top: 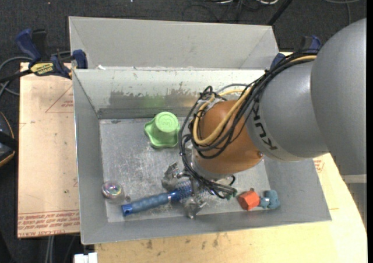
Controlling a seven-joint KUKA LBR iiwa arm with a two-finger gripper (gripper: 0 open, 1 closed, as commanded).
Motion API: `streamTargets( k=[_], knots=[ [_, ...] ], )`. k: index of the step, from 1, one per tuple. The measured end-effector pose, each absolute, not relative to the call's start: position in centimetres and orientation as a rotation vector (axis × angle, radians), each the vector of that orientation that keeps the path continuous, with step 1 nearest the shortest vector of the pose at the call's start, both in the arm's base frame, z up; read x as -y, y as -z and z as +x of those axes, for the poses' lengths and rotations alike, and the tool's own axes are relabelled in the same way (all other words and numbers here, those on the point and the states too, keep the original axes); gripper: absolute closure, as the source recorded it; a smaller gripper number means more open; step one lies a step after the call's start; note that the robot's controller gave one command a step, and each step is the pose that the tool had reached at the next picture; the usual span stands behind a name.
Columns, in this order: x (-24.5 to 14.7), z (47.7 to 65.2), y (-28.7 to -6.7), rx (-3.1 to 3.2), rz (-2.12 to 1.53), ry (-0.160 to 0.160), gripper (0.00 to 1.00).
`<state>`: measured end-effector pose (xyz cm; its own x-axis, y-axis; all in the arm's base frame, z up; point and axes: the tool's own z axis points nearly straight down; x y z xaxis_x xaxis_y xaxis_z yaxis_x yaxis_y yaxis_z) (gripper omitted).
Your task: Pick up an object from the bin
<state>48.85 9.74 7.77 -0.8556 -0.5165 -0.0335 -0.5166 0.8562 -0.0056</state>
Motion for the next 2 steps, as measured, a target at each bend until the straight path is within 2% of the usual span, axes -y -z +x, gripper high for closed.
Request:
streamTargets(
  k=[1,2],
  knots=[
    [-9.93,49.22,-8.02,-3.013,-0.837,-0.003,0.0],
    [-9.95,49.19,-8.06,-3.015,-0.837,-0.004,1.0]
  ],
)
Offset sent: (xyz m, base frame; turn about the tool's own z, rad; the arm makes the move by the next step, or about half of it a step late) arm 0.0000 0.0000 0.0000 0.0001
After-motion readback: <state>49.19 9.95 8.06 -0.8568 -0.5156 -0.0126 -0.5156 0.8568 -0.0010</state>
